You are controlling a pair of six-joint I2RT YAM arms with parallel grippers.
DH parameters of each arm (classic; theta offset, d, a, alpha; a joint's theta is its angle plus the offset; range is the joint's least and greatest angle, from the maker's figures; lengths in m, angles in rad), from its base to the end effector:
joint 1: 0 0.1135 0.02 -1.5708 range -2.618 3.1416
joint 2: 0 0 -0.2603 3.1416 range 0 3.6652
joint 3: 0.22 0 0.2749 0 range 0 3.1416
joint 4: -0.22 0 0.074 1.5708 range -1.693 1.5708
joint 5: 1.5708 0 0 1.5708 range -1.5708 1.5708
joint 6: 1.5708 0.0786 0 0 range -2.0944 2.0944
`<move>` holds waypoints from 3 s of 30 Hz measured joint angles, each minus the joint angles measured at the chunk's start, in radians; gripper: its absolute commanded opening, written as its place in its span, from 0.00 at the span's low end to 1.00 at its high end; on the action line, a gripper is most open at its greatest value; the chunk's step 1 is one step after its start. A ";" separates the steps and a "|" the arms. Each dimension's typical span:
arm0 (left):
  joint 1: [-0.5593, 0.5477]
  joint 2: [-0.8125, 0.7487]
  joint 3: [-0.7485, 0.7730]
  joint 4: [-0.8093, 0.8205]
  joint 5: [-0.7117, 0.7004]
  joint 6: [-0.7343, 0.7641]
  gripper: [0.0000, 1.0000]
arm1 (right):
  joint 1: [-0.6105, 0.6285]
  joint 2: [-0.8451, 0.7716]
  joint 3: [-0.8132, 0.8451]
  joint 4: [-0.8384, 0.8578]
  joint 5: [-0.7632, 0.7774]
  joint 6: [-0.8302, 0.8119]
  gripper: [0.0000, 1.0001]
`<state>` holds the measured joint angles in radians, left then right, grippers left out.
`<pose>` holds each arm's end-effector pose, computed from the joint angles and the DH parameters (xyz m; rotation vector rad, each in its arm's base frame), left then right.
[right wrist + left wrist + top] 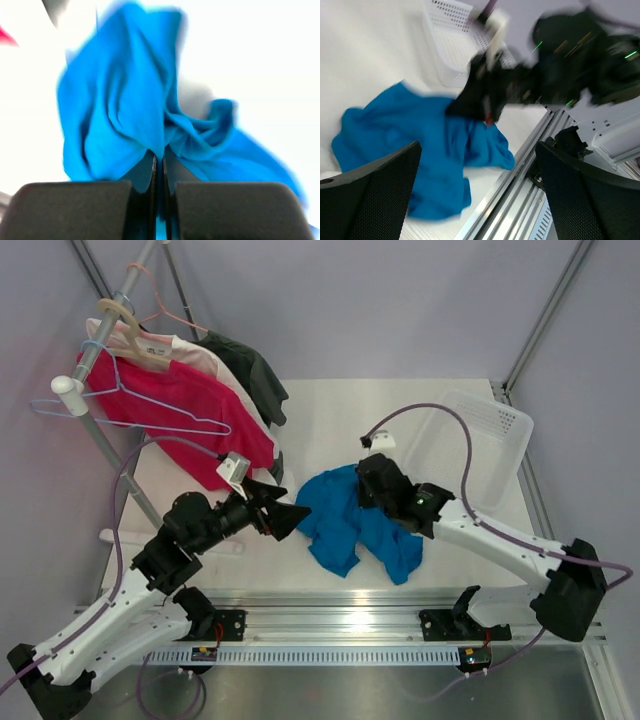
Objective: Remove the t-shirt from the hanger
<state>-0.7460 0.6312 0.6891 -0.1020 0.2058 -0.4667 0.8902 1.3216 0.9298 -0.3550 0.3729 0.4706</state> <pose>0.1543 -0.1645 0.3359 0.4080 1.6806 -1.0845 0.2329 0.2421 0.2188 -0.2890 2.2537 0.2905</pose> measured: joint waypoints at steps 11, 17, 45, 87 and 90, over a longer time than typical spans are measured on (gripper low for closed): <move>-0.002 0.106 -0.175 0.173 -0.034 -0.088 0.99 | -0.168 -0.164 0.506 -0.146 0.227 -0.233 0.00; -0.023 0.185 -0.179 0.227 -0.005 -0.091 0.99 | -0.380 -0.024 0.794 -0.205 0.247 -0.324 0.00; -0.054 0.114 -0.229 0.198 0.002 -0.084 0.99 | -0.749 0.174 0.743 -0.105 0.335 -0.483 0.00; -0.054 0.089 -0.234 0.167 -0.024 -0.083 0.99 | -1.003 0.520 0.391 0.026 -0.132 -0.053 0.46; -0.054 0.083 -0.234 0.158 -0.032 -0.083 0.99 | -1.003 0.537 0.418 0.002 -0.132 -0.055 0.61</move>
<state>-0.7998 0.7139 0.4553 0.0559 0.1734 -0.5499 -0.1123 1.8584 1.3479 -0.3527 0.2405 0.4160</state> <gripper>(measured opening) 0.987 0.534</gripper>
